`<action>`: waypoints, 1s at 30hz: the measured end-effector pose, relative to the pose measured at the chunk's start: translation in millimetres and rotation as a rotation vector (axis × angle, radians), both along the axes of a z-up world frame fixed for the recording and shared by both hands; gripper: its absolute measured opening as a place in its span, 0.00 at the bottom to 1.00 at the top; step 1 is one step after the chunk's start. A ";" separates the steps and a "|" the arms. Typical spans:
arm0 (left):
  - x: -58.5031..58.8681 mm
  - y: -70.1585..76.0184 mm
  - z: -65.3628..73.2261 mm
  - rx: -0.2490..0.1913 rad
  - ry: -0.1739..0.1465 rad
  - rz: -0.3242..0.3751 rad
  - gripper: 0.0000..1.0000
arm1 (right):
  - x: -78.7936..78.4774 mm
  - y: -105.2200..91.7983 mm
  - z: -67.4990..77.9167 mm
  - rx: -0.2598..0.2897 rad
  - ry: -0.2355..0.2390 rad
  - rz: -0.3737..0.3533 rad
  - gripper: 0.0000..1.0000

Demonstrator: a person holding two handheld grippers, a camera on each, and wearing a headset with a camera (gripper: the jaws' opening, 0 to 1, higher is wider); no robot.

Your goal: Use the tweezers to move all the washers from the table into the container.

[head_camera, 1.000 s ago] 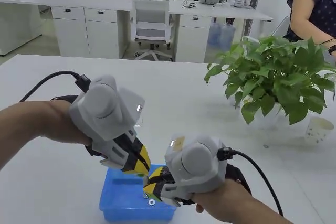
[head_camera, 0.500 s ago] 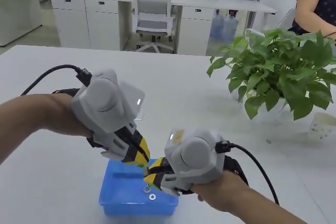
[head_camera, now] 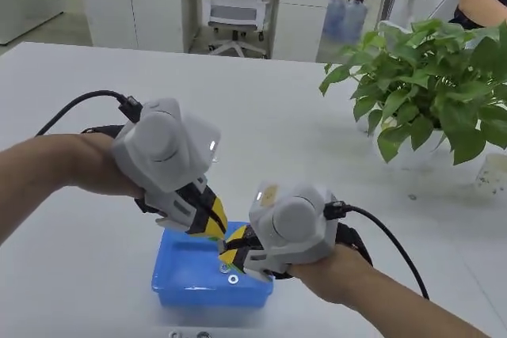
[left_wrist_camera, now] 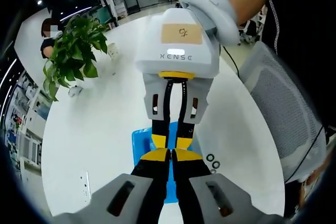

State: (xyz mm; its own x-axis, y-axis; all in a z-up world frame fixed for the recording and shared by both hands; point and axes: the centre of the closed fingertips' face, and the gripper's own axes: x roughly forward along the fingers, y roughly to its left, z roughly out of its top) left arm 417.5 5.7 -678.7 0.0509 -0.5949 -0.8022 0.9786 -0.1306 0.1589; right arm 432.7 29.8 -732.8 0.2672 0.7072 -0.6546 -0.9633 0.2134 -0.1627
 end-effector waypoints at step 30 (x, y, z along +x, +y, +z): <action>6.7 1.7 -32.0 0.002 0.034 0.023 0.06 | 4.2 -1.0 -32.7 -0.010 0.049 0.005 0.10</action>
